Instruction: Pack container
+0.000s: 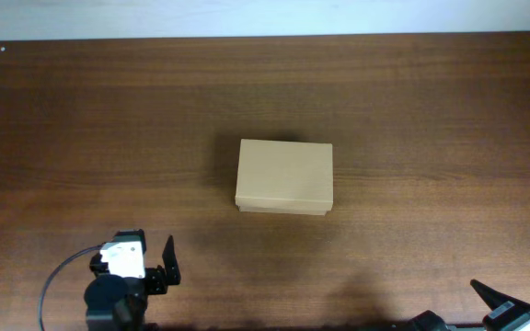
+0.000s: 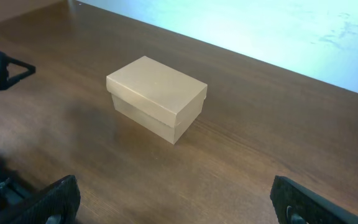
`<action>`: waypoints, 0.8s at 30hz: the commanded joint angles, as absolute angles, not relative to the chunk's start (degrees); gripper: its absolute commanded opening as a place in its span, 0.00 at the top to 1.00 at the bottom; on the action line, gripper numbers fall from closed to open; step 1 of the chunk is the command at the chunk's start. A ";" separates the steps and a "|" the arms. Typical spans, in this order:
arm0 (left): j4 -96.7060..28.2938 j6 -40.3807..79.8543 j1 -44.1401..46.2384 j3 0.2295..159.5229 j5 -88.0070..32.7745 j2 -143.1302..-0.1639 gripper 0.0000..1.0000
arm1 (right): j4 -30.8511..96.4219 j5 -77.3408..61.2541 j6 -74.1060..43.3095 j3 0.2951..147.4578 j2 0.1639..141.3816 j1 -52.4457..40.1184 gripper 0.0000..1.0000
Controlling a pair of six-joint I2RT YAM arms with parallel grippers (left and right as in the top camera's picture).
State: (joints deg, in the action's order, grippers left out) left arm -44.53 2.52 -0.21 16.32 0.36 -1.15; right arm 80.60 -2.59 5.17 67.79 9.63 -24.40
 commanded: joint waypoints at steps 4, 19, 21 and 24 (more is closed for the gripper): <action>-44.36 -0.89 -0.38 13.50 -1.34 -0.30 0.00 | 80.40 -2.74 5.56 67.66 9.45 -24.12 0.01; -45.21 -0.93 0.47 11.44 -1.30 -0.34 0.00 | 80.40 -2.74 5.56 67.66 9.45 -24.12 0.01; -45.21 -0.93 0.47 11.44 -1.32 -0.34 0.00 | 80.40 -2.72 5.56 67.66 9.45 -24.12 0.01; -45.21 -0.93 0.47 11.44 -1.32 -0.34 0.00 | 80.42 -2.74 5.56 67.66 9.45 -24.12 0.01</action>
